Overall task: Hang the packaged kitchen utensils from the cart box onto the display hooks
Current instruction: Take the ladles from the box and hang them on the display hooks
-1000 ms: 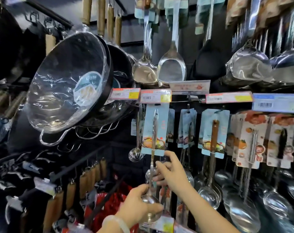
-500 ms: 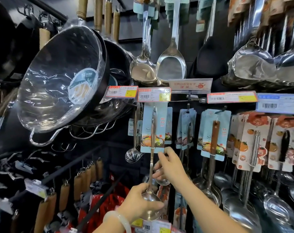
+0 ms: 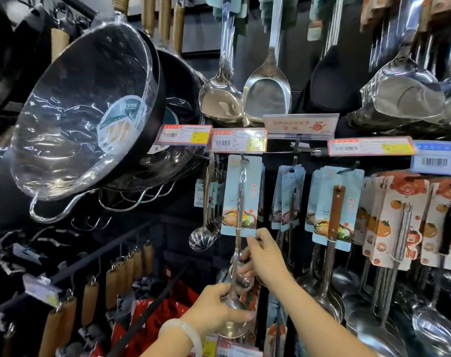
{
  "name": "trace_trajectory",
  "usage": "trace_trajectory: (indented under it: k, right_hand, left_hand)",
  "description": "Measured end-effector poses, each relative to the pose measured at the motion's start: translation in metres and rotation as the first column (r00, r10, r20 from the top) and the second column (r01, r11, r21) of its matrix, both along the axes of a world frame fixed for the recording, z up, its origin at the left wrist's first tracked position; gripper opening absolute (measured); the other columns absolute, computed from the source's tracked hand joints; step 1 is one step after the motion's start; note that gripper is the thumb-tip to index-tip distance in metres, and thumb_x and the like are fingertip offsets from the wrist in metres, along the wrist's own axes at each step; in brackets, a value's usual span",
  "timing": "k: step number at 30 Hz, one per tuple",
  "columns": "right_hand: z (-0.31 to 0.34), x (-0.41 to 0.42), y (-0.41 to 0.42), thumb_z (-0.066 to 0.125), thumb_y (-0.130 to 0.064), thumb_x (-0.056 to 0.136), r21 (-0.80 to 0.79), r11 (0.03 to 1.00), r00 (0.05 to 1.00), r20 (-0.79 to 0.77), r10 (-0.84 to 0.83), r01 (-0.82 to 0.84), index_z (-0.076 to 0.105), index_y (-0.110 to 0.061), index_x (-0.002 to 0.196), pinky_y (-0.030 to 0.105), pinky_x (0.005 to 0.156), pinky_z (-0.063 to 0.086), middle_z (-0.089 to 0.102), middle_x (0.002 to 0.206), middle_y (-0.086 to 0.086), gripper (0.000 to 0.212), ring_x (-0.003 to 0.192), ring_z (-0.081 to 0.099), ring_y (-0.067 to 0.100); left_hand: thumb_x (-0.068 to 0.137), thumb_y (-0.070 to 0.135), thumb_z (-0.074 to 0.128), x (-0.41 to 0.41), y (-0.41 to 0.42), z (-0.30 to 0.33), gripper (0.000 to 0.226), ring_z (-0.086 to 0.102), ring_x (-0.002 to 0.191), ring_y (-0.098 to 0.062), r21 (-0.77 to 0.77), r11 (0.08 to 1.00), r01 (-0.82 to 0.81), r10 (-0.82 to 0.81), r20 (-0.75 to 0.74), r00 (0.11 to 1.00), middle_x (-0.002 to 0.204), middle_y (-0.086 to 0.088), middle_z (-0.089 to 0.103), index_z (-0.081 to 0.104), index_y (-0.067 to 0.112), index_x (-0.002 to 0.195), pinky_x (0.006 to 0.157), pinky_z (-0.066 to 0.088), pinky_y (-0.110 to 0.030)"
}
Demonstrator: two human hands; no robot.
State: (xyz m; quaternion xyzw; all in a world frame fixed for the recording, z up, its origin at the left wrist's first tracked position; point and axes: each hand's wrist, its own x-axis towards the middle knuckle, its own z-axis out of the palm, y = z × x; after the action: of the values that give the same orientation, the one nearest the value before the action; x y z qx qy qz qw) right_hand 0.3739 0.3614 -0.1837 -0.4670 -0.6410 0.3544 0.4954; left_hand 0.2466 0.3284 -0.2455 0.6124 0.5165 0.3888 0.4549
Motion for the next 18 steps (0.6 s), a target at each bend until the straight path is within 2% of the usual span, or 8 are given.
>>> trace_trajectory:
  k: [2,5,8,10,12,15,16,18]
  right_hand:
    - [0.001,-0.001,0.006,0.036,-0.024,0.099,-0.001,1.0,1.0,0.016,-0.015,0.015,0.038,-0.017,0.085,0.026,0.041,0.045,0.057,0.074,0.008,0.015,0.046,0.061,0.021]
    - [0.001,-0.002,0.011,0.035,-0.024,0.099,-0.012,1.0,0.999,0.035,-0.027,0.028,0.038,-0.014,0.089,0.025,0.04,0.044,0.057,0.076,0.008,0.014,0.046,0.061,0.021]
    - [0.002,-0.004,0.013,0.033,-0.024,0.099,-0.01,0.999,0.998,0.052,-0.035,0.035,0.036,-0.014,0.091,0.026,0.042,0.046,0.056,0.077,0.008,0.013,0.048,0.061,0.023]
    - [0.002,-0.004,0.015,0.032,-0.026,0.099,-0.038,0.998,0.998,0.058,-0.038,0.04,0.036,-0.014,0.099,0.03,0.046,0.048,0.056,0.08,0.01,0.012,0.052,0.061,0.025]
    - [0.0,-0.004,0.018,0.032,-0.032,0.098,-0.116,0.992,0.998,0.053,-0.042,0.048,0.033,-0.017,0.112,0.033,0.053,0.048,0.054,0.084,0.012,0.02,0.055,0.056,0.025]
    - [-0.009,0.004,0.016,0.036,-0.044,0.096,-0.181,0.977,0.984,0.155,-0.084,0.112,0.019,-0.024,0.13,0.042,0.076,0.054,0.053,0.093,0.01,0.044,0.075,0.061,0.027]
    - [-0.013,0.009,0.012,0.037,-0.045,0.096,-0.156,0.977,0.969,0.22,-0.112,0.148,0.016,-0.023,0.135,0.043,0.082,0.054,0.054,0.097,0.007,0.05,0.084,0.063,0.028]
    - [-0.02,0.02,-0.004,0.039,-0.041,0.097,-0.089,0.98,0.928,0.346,-0.137,0.178,0.015,-0.017,0.141,0.031,0.075,0.048,0.055,0.096,0.005,0.056,0.083,0.06,0.023]
  left_hand:
    - [0.065,0.017,0.085,0.0,0.005,0.001,0.034,0.063,0.077,-0.006,-0.005,1.0,0.004,-0.004,-0.003,1.0,0.086,0.006,0.067,0.066,0.018,0.093,0.069,0.048,-0.014]
    - [0.065,0.014,0.084,-0.001,0.013,-0.001,0.042,0.064,0.085,-0.013,-0.013,1.0,0.012,-0.012,-0.001,1.0,0.089,0.003,0.07,0.067,0.008,0.103,0.082,0.053,-0.026]
    - [0.066,0.012,0.083,-0.003,0.018,-0.004,0.039,0.065,0.09,-0.019,-0.012,1.0,0.002,-0.002,-0.005,1.0,0.09,-0.002,0.07,0.066,0.01,0.1,0.093,0.052,-0.036]
    - [0.067,0.013,0.082,-0.003,0.02,-0.005,0.048,0.062,0.102,-0.02,0.004,1.0,0.013,-0.013,-0.056,0.998,0.099,-0.002,0.066,0.063,0.01,0.111,0.093,0.05,-0.033]
    - [0.069,0.017,0.082,-0.003,0.022,-0.006,0.074,0.05,0.12,-0.018,0.027,1.0,0.005,-0.001,-0.115,0.993,0.122,-0.003,0.052,0.045,0.014,0.134,0.095,0.042,-0.026]
    - [0.07,0.031,0.08,-0.003,0.023,-0.008,0.101,0.028,0.137,-0.023,0.206,0.963,-0.173,0.205,-0.145,0.968,0.146,-0.007,0.024,0.017,0.024,0.148,0.111,0.029,-0.034]
    - [0.072,0.034,0.077,-0.001,0.022,-0.008,0.097,0.026,0.138,-0.025,0.321,0.915,-0.246,0.305,-0.15,0.94,0.147,-0.008,0.023,0.018,0.023,0.148,0.112,0.026,-0.036]
    - [0.077,0.037,0.071,0.01,0.018,-0.004,0.085,0.026,0.137,-0.026,0.521,0.802,-0.293,0.422,-0.146,0.895,0.147,-0.009,0.027,0.025,0.018,0.146,0.113,0.024,-0.037]
